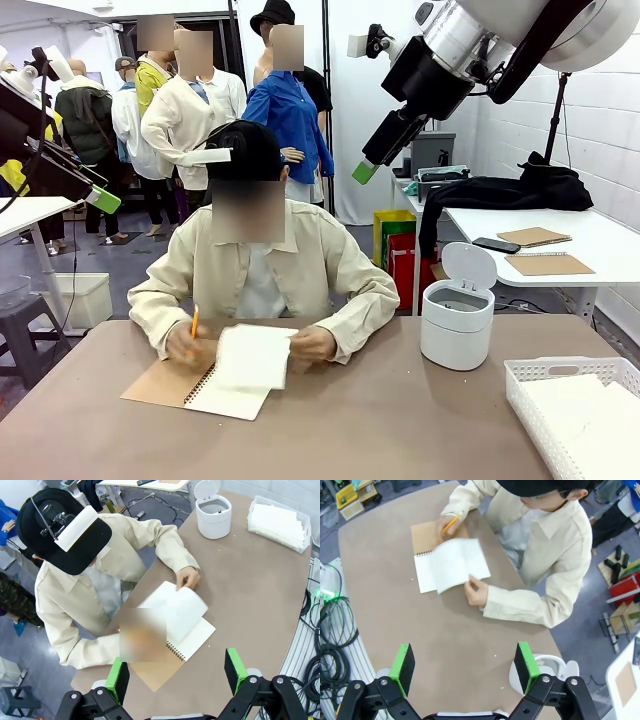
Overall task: Sort the paper based on its condition.
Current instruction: If a person hands you a paper, place it in the Organizing basket , and if it's crumpled, put it in the Trash can.
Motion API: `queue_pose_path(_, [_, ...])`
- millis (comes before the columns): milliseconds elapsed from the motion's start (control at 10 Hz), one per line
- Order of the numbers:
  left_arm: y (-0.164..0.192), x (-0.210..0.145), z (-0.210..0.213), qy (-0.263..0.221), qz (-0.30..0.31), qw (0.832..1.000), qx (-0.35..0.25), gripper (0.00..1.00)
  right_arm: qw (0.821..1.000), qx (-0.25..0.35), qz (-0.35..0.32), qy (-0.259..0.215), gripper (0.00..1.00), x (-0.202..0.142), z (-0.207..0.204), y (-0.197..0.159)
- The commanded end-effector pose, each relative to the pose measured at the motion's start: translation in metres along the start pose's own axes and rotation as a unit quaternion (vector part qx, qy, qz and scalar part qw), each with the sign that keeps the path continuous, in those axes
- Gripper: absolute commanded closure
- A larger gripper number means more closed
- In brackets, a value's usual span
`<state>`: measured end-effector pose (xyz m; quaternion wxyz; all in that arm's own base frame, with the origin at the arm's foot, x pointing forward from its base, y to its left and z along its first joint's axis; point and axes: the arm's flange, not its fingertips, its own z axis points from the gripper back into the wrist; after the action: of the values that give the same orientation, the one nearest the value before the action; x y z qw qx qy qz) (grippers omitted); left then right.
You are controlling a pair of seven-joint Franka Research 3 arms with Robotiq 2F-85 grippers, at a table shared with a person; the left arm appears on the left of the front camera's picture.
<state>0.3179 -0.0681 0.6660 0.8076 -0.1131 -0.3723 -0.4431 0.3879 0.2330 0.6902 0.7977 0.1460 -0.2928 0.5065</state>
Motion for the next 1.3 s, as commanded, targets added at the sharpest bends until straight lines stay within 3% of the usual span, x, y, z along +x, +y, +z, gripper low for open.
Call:
queue_pose_path(0, [0.0009,-0.0004,0.0006,-0.001,0.000,1.000,-0.001,0.00,1.000,-0.003,0.003,0.003,0.00,-0.0002,-0.0007,0.0001])
queue_pose_path(1200, [0.0009,-0.0004,0.0006,-0.001,0.000,1.000,-0.001,0.00,1.000,-0.003,0.003,0.003,0.00,-0.0002,-0.0007,0.0001])
